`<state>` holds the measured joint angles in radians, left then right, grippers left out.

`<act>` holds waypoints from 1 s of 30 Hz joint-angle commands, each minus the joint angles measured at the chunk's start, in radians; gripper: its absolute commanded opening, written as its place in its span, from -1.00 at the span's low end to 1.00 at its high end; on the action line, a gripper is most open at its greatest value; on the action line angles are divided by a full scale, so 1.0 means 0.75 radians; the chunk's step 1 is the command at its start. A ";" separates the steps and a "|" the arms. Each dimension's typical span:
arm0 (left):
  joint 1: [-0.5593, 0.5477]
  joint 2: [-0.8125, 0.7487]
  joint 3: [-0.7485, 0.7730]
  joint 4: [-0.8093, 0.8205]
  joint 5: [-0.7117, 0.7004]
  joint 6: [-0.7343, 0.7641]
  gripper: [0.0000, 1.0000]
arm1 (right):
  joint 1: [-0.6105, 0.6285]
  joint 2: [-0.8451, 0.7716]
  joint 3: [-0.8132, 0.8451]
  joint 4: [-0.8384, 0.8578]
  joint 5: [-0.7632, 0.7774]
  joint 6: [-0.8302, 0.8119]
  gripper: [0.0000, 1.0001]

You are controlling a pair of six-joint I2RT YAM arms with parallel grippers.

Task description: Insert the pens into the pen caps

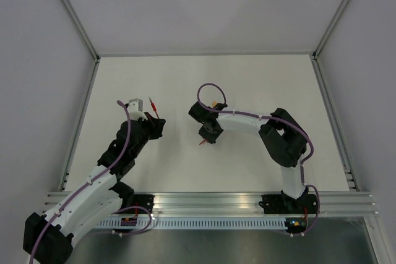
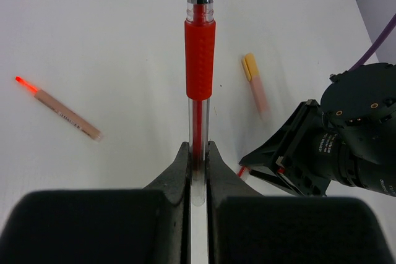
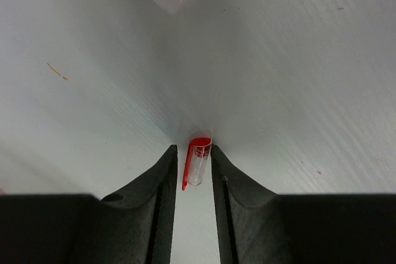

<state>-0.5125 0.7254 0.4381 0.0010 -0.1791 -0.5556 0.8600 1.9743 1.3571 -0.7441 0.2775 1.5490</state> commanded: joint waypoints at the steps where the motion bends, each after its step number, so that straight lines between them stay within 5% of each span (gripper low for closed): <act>1: 0.002 -0.020 -0.005 0.019 -0.017 0.033 -0.95 | -0.001 0.024 0.031 -0.049 -0.008 0.031 -0.33; 6: 0.000 -0.020 -0.007 0.017 -0.017 0.033 -0.95 | -0.014 0.020 0.017 -0.067 0.014 0.031 -0.51; 12: 0.000 -0.016 -0.009 0.023 -0.011 0.031 -0.95 | -0.028 0.033 -0.003 -0.031 0.021 -0.075 -0.99; 30: 0.000 -0.028 -0.040 0.135 0.183 0.068 -0.95 | -0.036 -0.174 -0.241 0.429 0.013 -0.774 -1.00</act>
<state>-0.5125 0.7193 0.4179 0.0292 -0.1101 -0.5434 0.8356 1.8946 1.2221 -0.5056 0.2905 1.1255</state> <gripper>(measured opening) 0.067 0.026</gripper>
